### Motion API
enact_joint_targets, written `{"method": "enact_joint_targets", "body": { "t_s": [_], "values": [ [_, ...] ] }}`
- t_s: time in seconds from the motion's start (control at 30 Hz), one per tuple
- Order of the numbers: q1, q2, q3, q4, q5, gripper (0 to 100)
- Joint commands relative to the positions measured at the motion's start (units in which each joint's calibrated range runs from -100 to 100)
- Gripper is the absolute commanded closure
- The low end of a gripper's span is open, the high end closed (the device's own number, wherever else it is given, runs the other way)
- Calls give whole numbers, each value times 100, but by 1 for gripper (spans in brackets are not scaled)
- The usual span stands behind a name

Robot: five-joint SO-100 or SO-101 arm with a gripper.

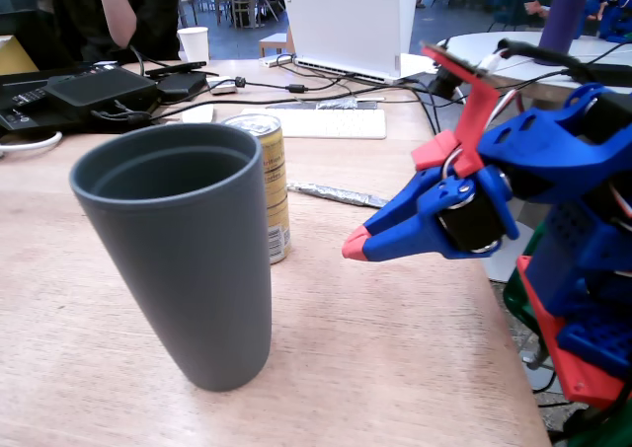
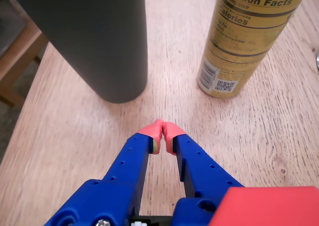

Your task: Grab the fork and place it in gray glass

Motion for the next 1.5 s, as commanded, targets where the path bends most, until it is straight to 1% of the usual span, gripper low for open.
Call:
{"method": "enact_joint_targets", "body": {
  "t_s": [0.0,0.9,0.97,1.13,1.2,1.23,1.3,1.37,1.4,1.47],
  "values": [
    [-10,-54,52,10,24,100],
    [-94,-37,14,10,29,100],
    [-94,306,-675,109,34,100],
    [7,2571,-3506,142,34,100],
    [7,3231,-4620,150,34,100],
    [7,3488,-5111,314,34,100],
    [41,3891,-6272,1267,39,100],
    [75,4286,-7518,2523,39,100],
    [413,4432,-8027,3114,39,100],
    [1530,4620,-8584,3894,39,100]
  ]
}}
